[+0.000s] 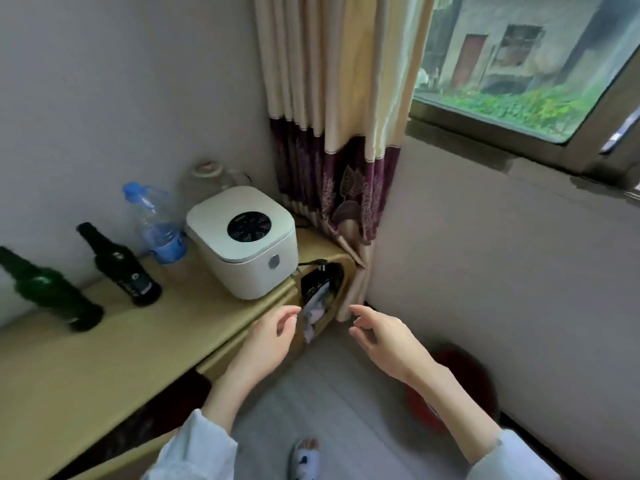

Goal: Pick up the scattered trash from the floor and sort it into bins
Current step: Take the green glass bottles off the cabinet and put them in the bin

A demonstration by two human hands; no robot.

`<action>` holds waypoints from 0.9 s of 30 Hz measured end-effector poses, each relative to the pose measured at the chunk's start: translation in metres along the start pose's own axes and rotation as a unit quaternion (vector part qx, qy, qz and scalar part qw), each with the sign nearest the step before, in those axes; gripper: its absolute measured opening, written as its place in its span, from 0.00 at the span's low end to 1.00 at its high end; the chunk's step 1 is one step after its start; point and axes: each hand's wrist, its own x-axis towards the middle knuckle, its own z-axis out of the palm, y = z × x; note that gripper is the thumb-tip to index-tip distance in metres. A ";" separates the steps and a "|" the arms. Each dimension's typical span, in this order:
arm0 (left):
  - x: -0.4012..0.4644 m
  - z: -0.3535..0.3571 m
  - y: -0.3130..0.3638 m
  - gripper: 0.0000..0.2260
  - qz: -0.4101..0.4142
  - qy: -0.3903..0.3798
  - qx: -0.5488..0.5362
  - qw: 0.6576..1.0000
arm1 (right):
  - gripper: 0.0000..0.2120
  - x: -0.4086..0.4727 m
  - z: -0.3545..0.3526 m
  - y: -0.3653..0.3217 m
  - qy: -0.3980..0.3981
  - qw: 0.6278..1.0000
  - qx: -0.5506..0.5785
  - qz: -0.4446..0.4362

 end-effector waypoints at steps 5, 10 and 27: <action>-0.039 -0.077 -0.035 0.11 -0.029 0.095 -0.014 0.995 | 0.20 0.023 0.019 -0.072 -0.034 0.995 -0.020 -0.089; -0.058 -0.145 -0.079 0.12 -0.072 0.149 -0.024 0.986 | 0.20 0.056 0.046 -0.149 -0.062 0.987 -0.009 -0.150; 0.077 -0.396 -0.246 0.32 -0.163 0.230 0.171 0.944 | 0.31 0.295 0.154 -0.384 -0.066 0.986 -0.092 -0.124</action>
